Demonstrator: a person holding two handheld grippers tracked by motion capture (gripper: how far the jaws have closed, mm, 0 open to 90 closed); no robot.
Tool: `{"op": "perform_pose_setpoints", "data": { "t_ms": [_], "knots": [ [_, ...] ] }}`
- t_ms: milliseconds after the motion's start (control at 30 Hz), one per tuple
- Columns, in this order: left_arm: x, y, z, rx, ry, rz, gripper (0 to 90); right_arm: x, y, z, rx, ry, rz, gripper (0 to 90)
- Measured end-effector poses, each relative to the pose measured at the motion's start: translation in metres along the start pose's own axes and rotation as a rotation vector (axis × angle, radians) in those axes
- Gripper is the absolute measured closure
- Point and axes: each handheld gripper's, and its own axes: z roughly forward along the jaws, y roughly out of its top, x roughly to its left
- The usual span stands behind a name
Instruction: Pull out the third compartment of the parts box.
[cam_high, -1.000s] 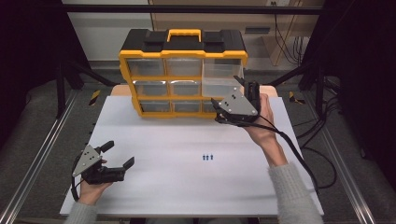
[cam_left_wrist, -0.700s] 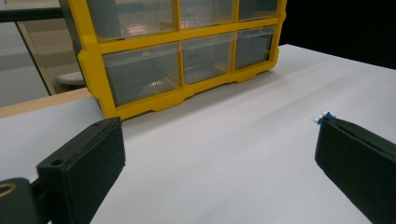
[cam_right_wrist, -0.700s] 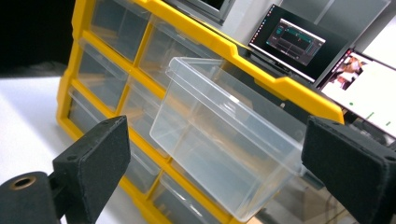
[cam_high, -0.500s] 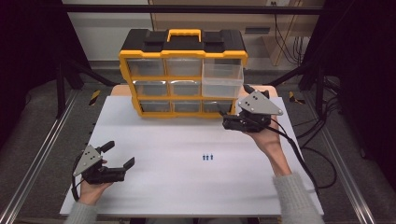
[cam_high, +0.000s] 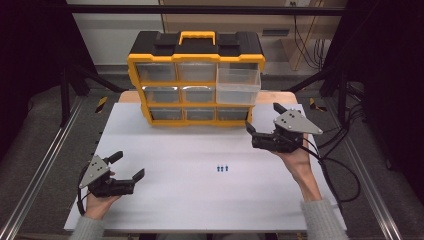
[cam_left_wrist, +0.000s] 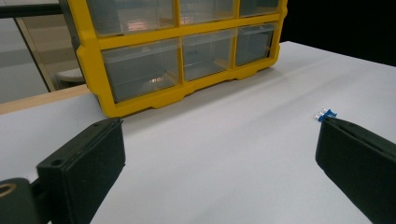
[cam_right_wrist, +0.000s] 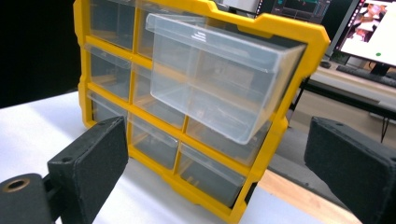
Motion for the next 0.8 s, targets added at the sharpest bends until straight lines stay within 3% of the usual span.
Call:
{"op": "perform_pose_setpoints", "data": {
  "t_ms": [333, 533, 800],
  "knots": [
    [0.000, 0.000, 0.001, 0.003, 0.002, -0.003, 1.1, -0.003, -0.028, -0.010, 0.020, 0.011, 0.061, 6.8],
    [0.000, 0.000, 0.000, 0.001, 0.003, -0.006, 1.1, -0.005, -0.046, -0.016, 0.046, 0.021, 0.109, 6.3],
    [0.000, -0.002, 0.002, 0.008, 0.005, -0.008, 1.1, -0.005, -0.071, -0.018, 0.093, 0.017, 0.139, 6.1]
  ]
}}
